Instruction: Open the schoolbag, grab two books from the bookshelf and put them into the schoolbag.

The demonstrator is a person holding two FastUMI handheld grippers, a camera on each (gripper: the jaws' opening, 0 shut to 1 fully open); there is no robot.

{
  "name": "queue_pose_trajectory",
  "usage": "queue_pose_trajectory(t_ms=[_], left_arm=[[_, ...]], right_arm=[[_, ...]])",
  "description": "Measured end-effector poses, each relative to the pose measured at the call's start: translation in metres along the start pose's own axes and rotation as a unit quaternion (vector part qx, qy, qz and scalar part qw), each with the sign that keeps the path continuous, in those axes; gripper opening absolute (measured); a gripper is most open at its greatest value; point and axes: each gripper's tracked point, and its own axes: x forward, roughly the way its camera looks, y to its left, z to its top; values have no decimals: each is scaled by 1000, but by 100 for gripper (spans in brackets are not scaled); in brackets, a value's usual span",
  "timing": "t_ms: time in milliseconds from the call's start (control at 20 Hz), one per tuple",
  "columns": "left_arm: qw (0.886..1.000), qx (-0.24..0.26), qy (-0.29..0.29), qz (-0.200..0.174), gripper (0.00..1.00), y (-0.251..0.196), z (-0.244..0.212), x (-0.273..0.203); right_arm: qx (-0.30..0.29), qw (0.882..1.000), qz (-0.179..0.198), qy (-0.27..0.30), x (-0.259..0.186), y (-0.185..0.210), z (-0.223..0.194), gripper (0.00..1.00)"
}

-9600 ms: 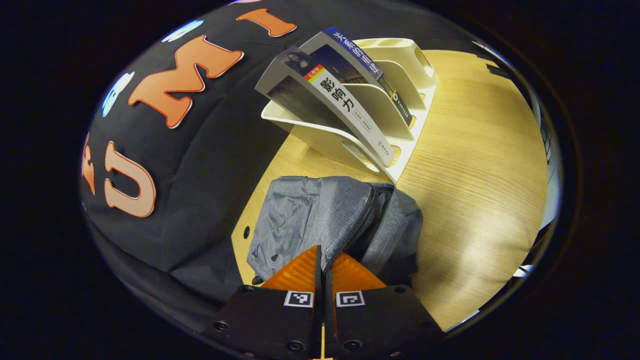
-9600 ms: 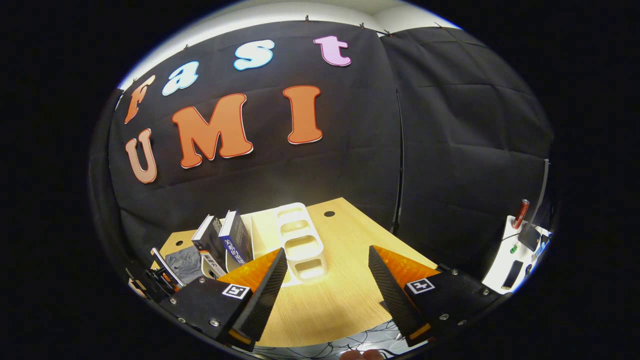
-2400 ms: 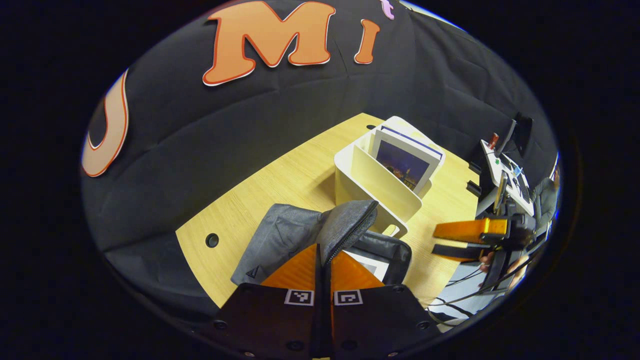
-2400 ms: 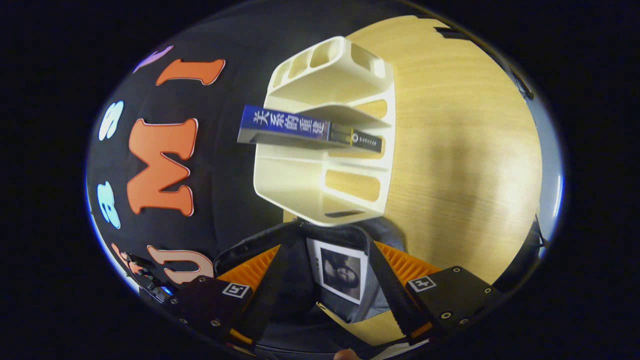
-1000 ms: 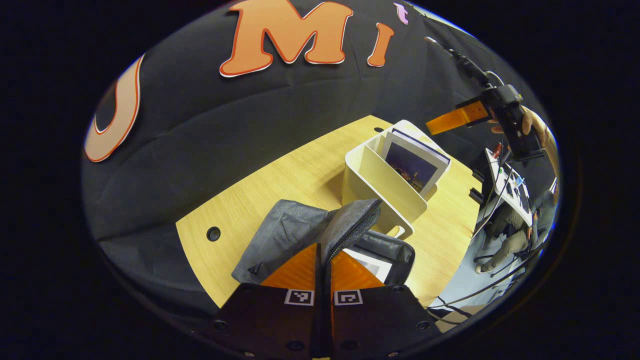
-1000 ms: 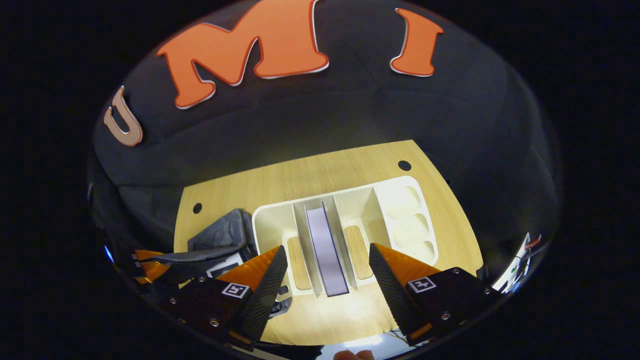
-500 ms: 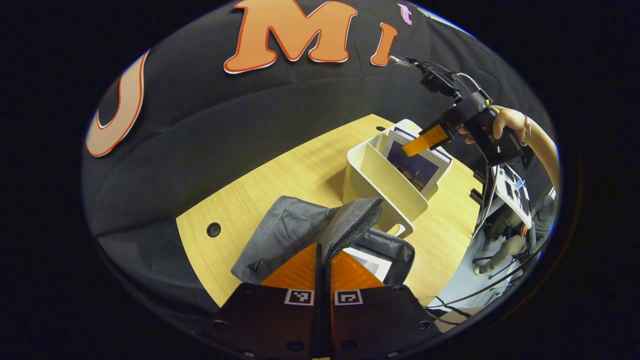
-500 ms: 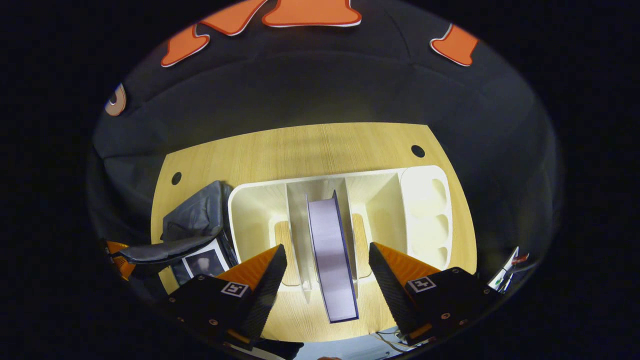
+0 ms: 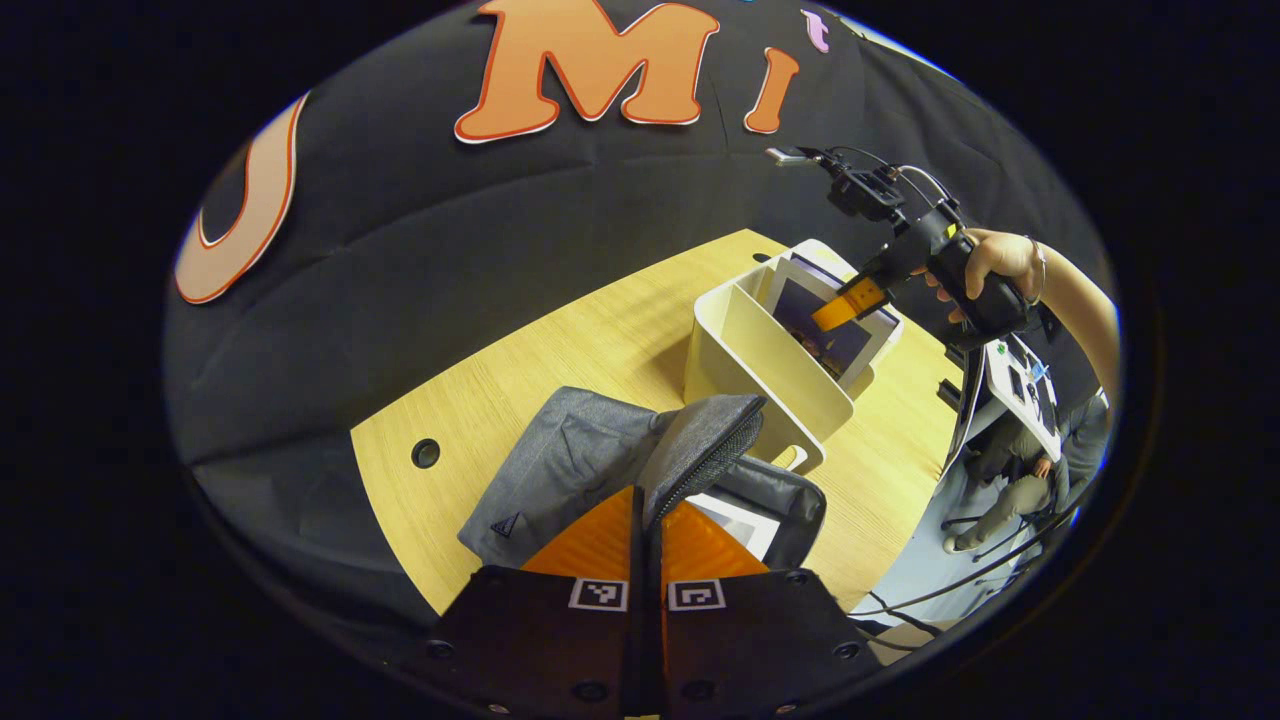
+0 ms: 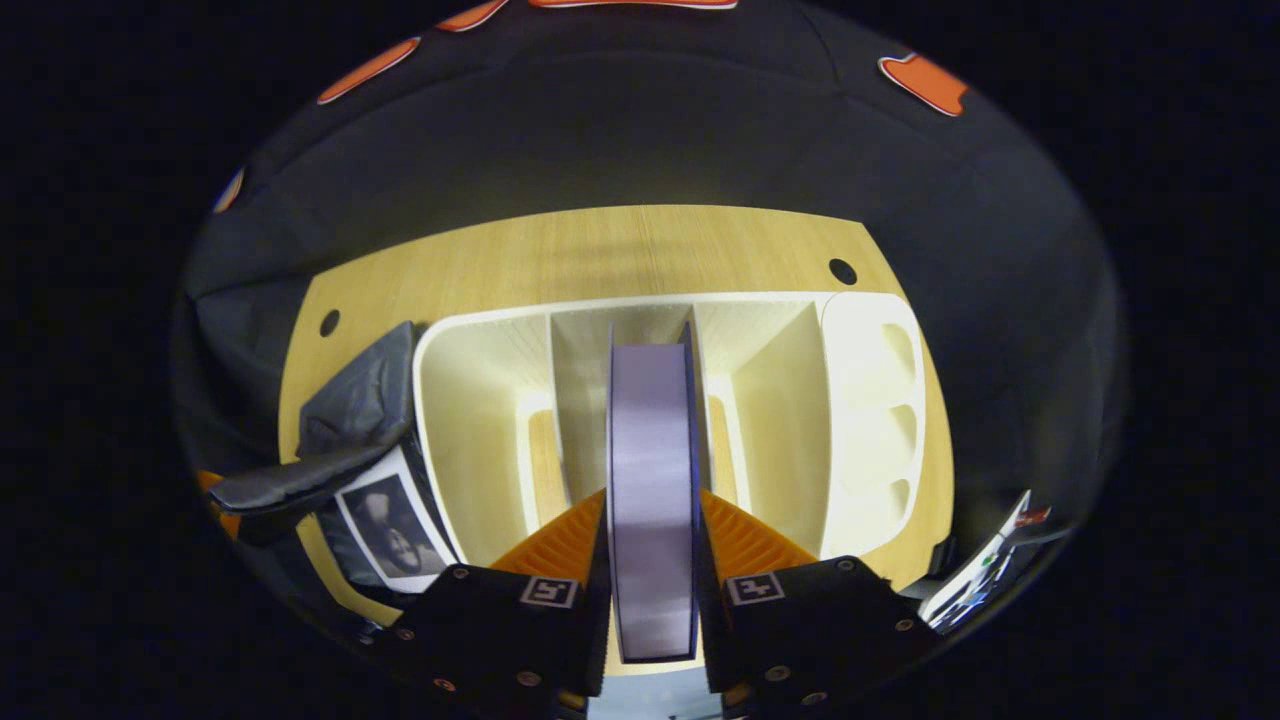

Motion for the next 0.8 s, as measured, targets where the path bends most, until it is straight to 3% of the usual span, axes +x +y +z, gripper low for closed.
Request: queue_pose_trajectory(t_ms=[400, 800], left_arm=[[1000, 3, 3, 0, 1, -3, 1, 1], [1000, 18, 9, 4, 1, -4, 3, 0]], right_arm=[[15, 999, -2, -29, -29, -8, 14, 33], [45, 995, 11, -91, -106, -21, 32, 31]])
